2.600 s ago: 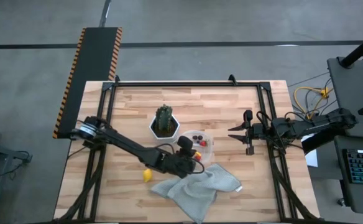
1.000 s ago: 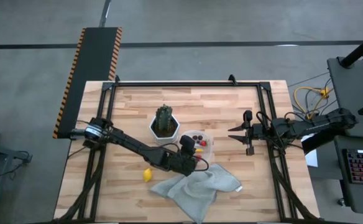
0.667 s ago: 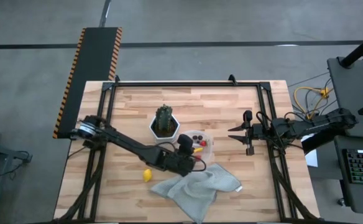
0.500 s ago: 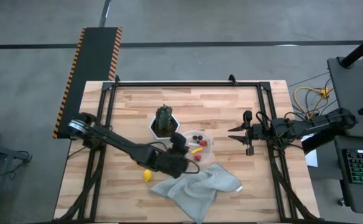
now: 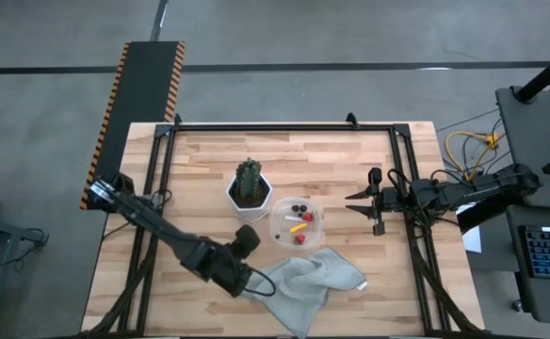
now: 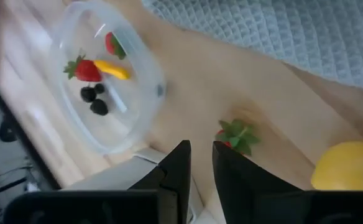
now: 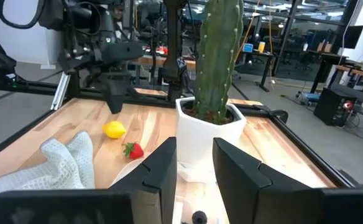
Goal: Pick and placing Produce into tupperware
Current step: Put the strawberry into the transparent bin
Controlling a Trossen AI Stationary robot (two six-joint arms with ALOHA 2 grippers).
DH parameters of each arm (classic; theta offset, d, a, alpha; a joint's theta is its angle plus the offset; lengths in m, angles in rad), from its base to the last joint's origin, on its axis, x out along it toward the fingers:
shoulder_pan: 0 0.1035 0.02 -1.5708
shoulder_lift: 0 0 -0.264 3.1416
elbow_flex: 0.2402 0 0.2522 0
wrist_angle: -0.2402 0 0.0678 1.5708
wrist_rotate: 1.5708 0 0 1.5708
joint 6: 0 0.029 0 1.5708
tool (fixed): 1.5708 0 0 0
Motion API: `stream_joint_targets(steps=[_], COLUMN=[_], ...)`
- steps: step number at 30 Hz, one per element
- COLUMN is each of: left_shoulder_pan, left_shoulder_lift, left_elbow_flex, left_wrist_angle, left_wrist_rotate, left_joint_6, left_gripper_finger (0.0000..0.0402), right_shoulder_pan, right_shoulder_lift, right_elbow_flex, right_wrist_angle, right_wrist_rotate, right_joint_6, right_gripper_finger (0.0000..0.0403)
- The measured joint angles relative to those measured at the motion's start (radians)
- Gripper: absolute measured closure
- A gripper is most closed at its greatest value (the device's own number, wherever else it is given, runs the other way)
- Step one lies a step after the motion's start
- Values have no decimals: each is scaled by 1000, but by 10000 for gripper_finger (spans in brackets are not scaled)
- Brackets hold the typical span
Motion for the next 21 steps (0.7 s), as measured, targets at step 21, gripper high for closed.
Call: stream_joint_targets(steps=[21], left_shoulder_pan=[113], left_shoulder_lift=[30], left_elbow_flex=[-85], left_wrist_angle=[51], left_wrist_rotate=[217], left_joint_6=[185], left_gripper_finger=[328], right_shoulder_pan=[0], right_shoulder_lift=[0], right_elbow_flex=[0], right_wrist_angle=[-3], right_wrist_rotate=[0], right_joint_6=[-4], right_gripper_finger=[305])
